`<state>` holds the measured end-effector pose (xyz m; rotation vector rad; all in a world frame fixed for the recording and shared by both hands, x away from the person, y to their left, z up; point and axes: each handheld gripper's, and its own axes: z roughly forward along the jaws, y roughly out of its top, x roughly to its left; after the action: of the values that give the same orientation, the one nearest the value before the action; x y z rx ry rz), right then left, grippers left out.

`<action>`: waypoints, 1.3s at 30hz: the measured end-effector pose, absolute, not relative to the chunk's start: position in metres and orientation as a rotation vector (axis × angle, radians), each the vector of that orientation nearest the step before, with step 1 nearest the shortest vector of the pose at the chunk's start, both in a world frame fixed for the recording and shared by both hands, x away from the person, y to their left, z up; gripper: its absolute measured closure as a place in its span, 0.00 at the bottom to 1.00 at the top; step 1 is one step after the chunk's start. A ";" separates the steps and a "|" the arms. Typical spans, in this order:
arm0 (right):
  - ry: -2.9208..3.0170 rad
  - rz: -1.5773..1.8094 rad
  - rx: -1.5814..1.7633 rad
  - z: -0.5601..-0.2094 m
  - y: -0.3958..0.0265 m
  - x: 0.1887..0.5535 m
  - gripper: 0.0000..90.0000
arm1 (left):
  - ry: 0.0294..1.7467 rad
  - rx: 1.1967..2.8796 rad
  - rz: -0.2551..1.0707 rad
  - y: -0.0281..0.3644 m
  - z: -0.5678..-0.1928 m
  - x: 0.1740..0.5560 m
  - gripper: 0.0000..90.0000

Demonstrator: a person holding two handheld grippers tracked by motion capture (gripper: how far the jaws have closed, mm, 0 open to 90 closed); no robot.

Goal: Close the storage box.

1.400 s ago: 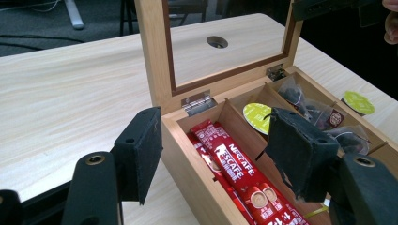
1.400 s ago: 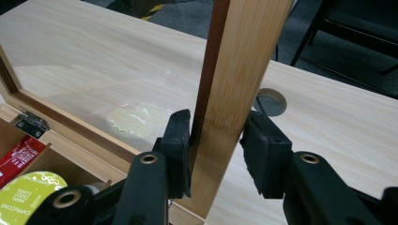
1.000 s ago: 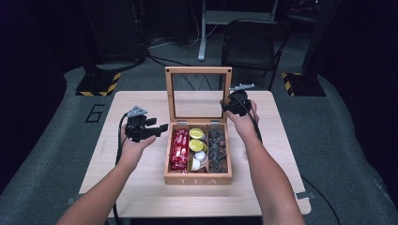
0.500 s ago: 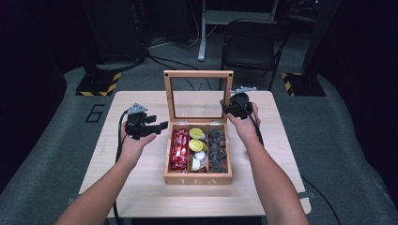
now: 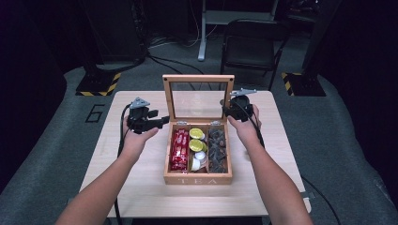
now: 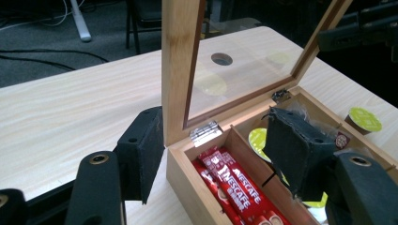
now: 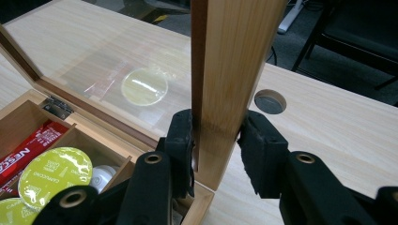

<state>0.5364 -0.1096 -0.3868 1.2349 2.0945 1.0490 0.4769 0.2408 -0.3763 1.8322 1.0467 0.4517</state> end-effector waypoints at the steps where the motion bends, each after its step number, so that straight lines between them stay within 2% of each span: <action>1: 2.092 1.050 1.242 -0.387 -0.109 0.535 0.72 | 1.047 1.828 0.454 0.240 -0.375 0.478 0.42; 28: 2.101 1.060 1.211 -0.388 -0.111 0.524 0.72 | 1.006 1.815 0.532 0.231 -0.336 0.488 0.48; 39: 2.103 1.062 1.194 -0.389 -0.112 0.517 0.72 | 0.993 1.800 0.566 0.227 -0.314 0.486 0.56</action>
<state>0.5167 -0.1116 -0.3888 1.1943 2.1028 1.0621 0.4864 0.2265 -0.3142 1.7996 0.9927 0.5665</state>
